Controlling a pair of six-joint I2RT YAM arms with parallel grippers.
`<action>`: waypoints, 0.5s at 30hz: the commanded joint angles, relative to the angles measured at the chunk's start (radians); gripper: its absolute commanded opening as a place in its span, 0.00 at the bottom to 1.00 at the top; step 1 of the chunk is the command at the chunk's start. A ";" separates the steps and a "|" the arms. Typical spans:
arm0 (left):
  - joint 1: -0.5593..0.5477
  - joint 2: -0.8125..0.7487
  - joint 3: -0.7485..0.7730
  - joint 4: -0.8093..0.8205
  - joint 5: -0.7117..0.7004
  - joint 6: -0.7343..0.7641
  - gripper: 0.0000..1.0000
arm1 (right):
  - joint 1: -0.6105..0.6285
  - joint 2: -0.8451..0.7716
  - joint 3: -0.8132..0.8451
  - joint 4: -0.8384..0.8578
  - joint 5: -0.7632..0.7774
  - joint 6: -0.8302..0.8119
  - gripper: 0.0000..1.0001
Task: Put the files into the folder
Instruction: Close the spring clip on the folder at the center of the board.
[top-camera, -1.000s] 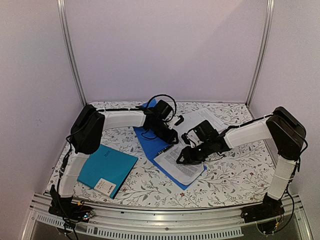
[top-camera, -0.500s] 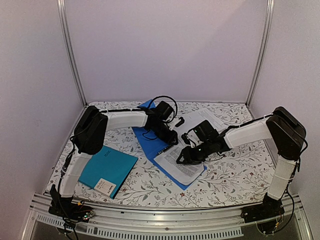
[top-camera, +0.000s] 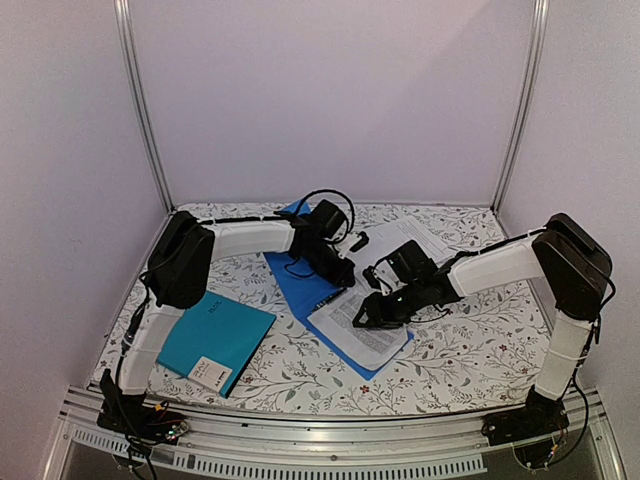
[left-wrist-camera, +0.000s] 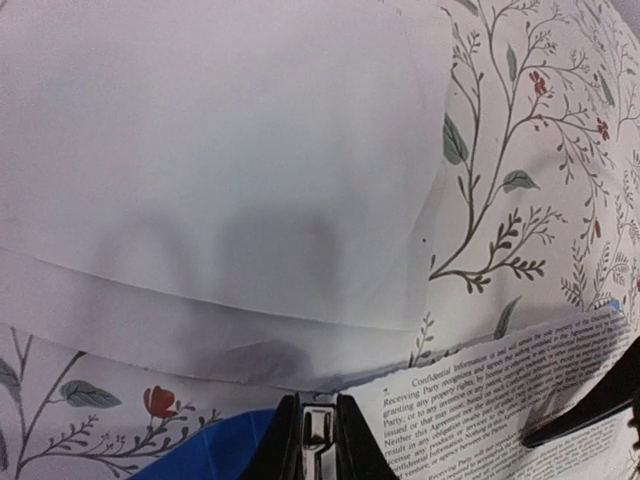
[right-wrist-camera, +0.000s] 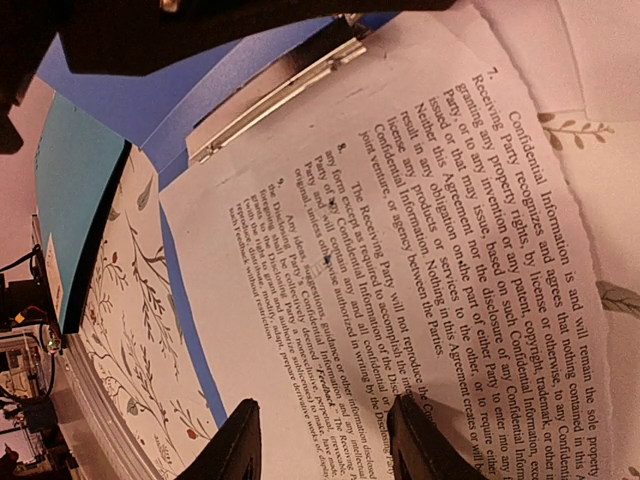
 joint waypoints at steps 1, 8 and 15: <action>0.016 0.013 0.022 -0.012 0.021 0.007 0.10 | -0.005 0.034 -0.026 -0.060 0.019 0.007 0.45; 0.017 -0.009 0.009 -0.007 0.038 0.003 0.07 | -0.004 0.040 -0.023 -0.060 0.023 0.010 0.45; 0.017 -0.053 -0.045 0.029 0.053 -0.008 0.06 | -0.004 0.049 -0.023 -0.066 0.039 0.026 0.45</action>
